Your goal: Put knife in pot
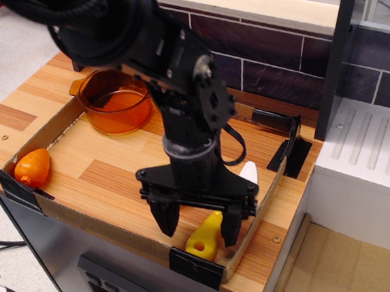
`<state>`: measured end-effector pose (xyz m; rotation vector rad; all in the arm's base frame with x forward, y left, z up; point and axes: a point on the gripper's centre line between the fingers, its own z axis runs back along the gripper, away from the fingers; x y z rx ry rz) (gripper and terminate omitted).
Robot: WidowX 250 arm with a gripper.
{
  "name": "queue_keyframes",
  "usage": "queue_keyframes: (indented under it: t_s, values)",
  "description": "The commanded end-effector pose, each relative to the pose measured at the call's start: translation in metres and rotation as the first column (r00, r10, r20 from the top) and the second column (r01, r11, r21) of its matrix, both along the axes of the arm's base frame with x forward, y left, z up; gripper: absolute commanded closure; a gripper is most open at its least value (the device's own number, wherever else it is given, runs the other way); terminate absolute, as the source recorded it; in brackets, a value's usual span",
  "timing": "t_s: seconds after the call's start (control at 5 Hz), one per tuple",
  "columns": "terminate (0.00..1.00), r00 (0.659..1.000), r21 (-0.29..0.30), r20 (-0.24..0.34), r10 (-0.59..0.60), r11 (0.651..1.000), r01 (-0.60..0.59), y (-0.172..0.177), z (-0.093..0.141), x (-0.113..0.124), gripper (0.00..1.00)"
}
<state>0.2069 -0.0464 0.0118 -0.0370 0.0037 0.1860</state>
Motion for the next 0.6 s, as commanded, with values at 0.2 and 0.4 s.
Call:
queue_keyframes:
  t_s: [0.2, 0.4]
  values:
    - [0.0, 0.999, -0.037, -0.008, -0.052, 0.998, 0.051, -0.0051, -0.0118, -0.001, 1.0]
    - [0.0, 0.999, -0.053, 0.009, -0.051, 0.997, 0.051, -0.0056, -0.0049, 0.0002, 1.0]
